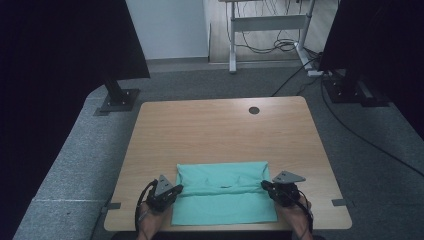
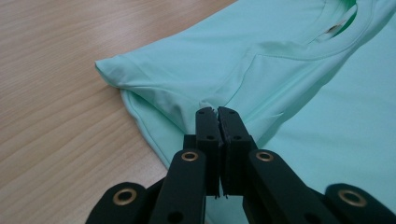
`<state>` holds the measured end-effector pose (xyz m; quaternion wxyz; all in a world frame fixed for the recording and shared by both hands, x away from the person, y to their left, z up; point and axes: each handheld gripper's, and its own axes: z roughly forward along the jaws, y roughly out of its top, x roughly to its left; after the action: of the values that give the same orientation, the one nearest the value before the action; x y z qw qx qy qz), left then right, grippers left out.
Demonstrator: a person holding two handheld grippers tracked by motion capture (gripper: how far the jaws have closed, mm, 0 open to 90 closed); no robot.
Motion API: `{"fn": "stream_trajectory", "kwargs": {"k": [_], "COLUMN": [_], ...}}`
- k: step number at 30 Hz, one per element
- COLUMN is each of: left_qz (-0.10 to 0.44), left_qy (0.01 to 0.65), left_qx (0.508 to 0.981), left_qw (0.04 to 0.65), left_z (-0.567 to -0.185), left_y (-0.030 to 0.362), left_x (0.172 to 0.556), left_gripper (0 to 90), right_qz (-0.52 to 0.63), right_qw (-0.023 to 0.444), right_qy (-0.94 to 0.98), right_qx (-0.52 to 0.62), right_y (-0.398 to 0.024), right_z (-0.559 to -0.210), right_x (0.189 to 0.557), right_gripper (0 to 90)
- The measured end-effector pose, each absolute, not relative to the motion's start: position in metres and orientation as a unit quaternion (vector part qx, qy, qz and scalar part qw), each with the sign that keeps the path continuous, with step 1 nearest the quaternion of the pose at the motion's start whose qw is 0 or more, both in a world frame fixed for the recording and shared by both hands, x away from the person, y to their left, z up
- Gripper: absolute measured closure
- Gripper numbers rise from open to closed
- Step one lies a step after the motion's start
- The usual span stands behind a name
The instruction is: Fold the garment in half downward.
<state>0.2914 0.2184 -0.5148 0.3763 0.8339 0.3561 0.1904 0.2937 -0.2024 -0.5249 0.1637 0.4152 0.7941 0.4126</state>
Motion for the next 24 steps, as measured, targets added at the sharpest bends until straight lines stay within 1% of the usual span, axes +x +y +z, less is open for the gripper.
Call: {"fn": "stream_trajectory", "kwargs": {"k": [10,24], "left_qz": [0.193,0.2], "left_qy": [0.351,0.353], "left_qx": [0.842,0.844], "left_qw": [0.362,0.351], "left_z": [-0.521,-0.525], "left_y": [0.217,0.213], "left_x": [0.279,0.294], "left_gripper": [88.2,88.0], "right_qz": [0.406,0.399], "right_qw": [0.161,0.158], "right_qy": [0.8,0.8], "right_qx": [0.413,0.418], "right_y": [-0.2,-0.202], "right_z": [-0.529,-0.536], "right_x": [0.279,0.291], "right_gripper": [84.6,84.6]}}
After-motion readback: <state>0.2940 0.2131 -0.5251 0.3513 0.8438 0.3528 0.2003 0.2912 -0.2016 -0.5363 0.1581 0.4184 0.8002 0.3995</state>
